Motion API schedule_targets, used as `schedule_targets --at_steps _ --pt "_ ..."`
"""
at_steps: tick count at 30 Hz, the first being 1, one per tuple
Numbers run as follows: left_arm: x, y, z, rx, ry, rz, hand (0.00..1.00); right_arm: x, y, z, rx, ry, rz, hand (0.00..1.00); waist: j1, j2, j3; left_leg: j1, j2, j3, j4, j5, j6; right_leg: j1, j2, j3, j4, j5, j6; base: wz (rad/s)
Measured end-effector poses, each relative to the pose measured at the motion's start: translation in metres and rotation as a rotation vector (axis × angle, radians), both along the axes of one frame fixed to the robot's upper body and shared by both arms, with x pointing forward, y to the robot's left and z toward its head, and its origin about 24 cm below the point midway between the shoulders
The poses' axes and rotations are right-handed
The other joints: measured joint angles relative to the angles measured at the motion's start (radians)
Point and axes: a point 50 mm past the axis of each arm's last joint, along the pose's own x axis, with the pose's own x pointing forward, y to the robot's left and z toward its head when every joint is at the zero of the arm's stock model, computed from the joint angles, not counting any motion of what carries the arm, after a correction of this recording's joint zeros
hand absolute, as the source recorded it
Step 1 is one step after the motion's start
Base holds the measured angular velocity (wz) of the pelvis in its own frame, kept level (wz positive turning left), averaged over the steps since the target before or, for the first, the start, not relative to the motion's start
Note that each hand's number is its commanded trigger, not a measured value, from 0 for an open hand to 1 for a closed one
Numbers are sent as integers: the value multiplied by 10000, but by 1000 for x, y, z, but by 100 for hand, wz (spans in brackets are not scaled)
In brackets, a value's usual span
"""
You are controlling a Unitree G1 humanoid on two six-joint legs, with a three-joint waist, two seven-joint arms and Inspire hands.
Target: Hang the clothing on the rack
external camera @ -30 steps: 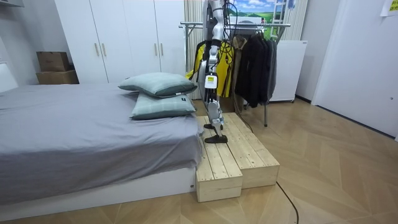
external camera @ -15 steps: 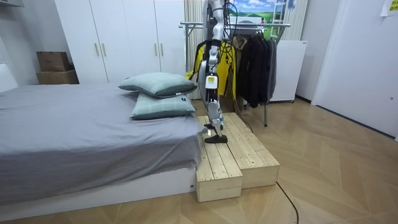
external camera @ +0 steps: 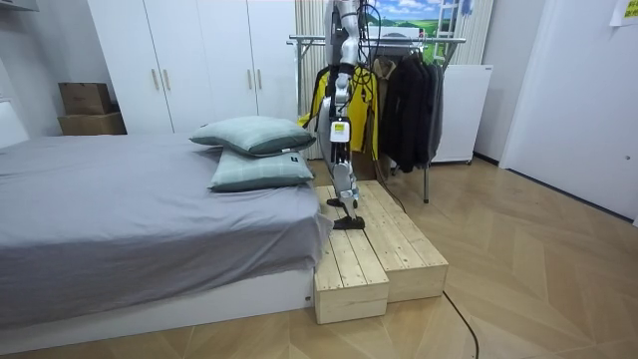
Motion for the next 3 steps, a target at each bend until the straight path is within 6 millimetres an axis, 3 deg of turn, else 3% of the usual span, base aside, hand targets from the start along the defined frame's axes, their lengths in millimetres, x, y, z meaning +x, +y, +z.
schedule_targets --at_steps 3 --pt "0 0 0 -36 3 -22 0 0 0 0 20 56 -6 0 -3 -5 9 0 1 1 -1 0 0 0 0 0 0 0 0 0"
